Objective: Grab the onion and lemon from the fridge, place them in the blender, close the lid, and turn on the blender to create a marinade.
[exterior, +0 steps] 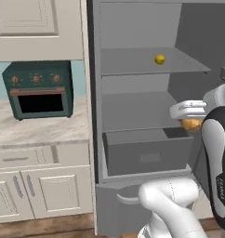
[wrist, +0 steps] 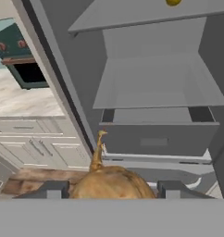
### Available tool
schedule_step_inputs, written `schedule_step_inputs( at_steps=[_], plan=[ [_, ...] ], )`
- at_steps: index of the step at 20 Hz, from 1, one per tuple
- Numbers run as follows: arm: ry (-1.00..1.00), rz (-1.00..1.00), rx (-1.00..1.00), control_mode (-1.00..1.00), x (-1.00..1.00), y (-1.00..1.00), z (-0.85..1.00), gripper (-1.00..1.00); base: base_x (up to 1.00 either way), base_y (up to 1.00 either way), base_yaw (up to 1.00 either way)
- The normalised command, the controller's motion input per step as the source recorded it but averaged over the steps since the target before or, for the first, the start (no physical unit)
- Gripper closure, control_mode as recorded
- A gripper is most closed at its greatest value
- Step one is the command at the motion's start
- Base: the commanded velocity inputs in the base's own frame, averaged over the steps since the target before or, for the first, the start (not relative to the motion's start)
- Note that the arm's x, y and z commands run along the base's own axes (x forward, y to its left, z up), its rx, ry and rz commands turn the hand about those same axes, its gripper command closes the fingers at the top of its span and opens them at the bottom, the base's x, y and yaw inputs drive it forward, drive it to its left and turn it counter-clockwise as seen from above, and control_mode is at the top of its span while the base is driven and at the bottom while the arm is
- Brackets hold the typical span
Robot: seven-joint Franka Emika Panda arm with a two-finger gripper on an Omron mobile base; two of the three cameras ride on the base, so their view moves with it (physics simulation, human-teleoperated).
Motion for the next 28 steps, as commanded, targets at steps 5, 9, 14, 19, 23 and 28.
schedule_step_inputs(
  at_steps=[5,9,14,19,23,28],
  plan=[
    [0.0,0.0,0.0,1.0,0.0,0.0,0.0,1.0,-0.02,0.55,0.46],
    [0.0,0.0,0.0,1.0,0.0,0.0,0.0,1.0,0.0,0.69,0.57],
    [0.0,0.0,0.0,1.0,0.0,0.0,0.0,1.0,0.0,0.75,0.68],
    [0.0,0.0,0.0,1.0,0.0,0.0,0.0,1.0,0.0,0.59,0.8],
    [0.0,0.0,0.0,1.0,0.0,0.0,0.0,1.0,0.0,0.48,0.83],
    [0.0,0.0,0.0,1.0,0.0,0.0,0.0,1.0,0.0,0.37,0.86]
  ],
)
